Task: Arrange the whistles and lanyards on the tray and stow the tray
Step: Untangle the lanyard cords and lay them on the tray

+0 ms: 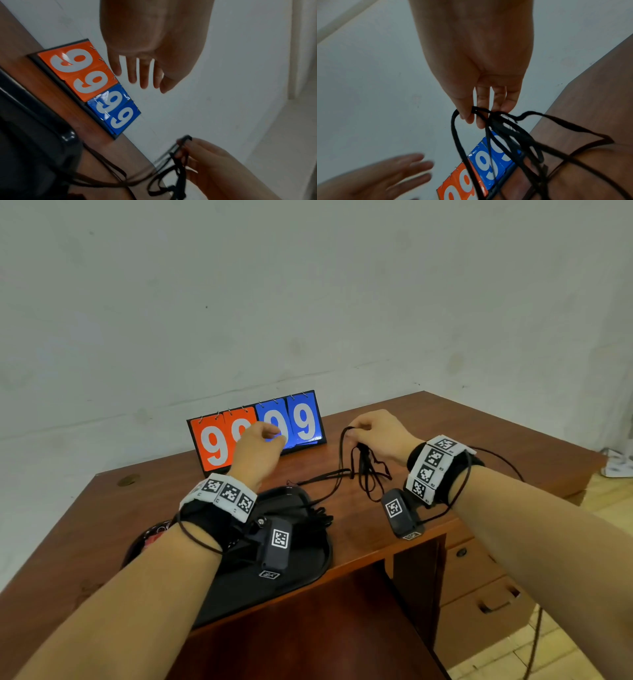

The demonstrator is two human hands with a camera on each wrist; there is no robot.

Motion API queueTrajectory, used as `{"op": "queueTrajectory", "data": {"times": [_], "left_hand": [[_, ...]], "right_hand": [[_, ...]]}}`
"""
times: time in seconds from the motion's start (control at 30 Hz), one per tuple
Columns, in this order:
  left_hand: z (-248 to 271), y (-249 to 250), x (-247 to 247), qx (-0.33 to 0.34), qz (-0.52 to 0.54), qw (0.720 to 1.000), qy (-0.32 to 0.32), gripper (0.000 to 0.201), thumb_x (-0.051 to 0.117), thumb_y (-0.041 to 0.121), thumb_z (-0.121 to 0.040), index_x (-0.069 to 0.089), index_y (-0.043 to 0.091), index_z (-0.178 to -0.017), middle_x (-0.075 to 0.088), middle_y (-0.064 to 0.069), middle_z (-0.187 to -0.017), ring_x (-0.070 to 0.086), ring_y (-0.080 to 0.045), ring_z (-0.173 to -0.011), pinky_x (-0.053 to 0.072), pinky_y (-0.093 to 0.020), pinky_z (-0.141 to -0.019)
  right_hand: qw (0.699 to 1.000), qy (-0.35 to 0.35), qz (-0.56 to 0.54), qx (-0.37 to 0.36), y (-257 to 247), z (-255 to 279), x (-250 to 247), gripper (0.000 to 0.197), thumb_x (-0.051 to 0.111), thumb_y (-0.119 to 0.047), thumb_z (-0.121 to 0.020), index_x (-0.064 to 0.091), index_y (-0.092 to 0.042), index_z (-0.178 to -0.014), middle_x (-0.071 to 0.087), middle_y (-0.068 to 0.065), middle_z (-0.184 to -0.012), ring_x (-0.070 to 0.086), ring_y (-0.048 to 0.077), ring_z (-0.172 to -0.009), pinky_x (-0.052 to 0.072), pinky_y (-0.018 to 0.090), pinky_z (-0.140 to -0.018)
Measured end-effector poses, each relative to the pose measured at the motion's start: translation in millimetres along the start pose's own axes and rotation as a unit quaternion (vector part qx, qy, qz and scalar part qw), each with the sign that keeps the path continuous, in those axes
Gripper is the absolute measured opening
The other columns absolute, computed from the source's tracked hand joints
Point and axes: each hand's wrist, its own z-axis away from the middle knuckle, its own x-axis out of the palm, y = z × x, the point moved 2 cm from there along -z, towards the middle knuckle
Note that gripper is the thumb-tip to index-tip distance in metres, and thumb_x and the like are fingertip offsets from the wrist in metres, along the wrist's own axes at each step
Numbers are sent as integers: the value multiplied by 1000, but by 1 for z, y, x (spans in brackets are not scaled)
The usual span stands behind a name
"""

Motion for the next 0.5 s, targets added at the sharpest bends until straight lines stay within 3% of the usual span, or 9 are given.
{"op": "queueTrajectory", "data": {"times": [0.1,0.2,0.27,0.33,0.37,0.5], "left_hand": [[11,26,24,30,-6,992,-119,32,58,27,-97,56,20,-128,60,6,-118,56,-10,-110,45,-28,-96],[19,43,42,36,-21,979,-200,33,52,31,-100,52,21,-131,66,1,-112,60,-13,-107,46,-30,-96],[21,46,49,44,-28,977,-209,28,50,29,-102,54,19,-127,70,-1,-101,65,-6,-92,49,-25,-83],[23,45,51,45,-30,980,-194,22,48,26,-103,56,17,-121,69,-1,-86,59,8,-59,42,-17,-58],[24,43,52,41,-26,982,-185,21,47,25,-103,57,16,-119,68,-2,-79,54,8,-46,37,-16,-51],[24,39,50,41,-28,988,-144,22,47,20,-103,65,8,-106,66,-5,-67,51,4,-38,35,-8,-41]], "right_hand": [[999,-27,-16,-23,-12,2,11,18,63,-27,-93,76,-14,-93,74,1,-82,65,12,-73,54,31,-76],[998,-43,-3,-43,-20,3,21,17,62,-22,-90,76,-13,-91,73,7,-84,64,18,-76,52,34,-76],[998,-45,12,-46,-20,4,24,18,60,-18,-88,75,-8,-86,72,14,-83,60,22,-70,52,39,-72],[998,-39,17,-45,-17,5,25,20,60,-20,-89,74,-6,-83,70,16,-80,55,16,-64,47,35,-65],[998,-40,19,-43,-14,5,25,22,61,-23,-89,73,-6,-82,69,15,-79,53,14,-62,44,31,-62],[995,-85,16,-40,-13,8,27,29,62,-26,-92,66,1,-83,68,18,-86,52,14,-66,41,29,-65]]}}
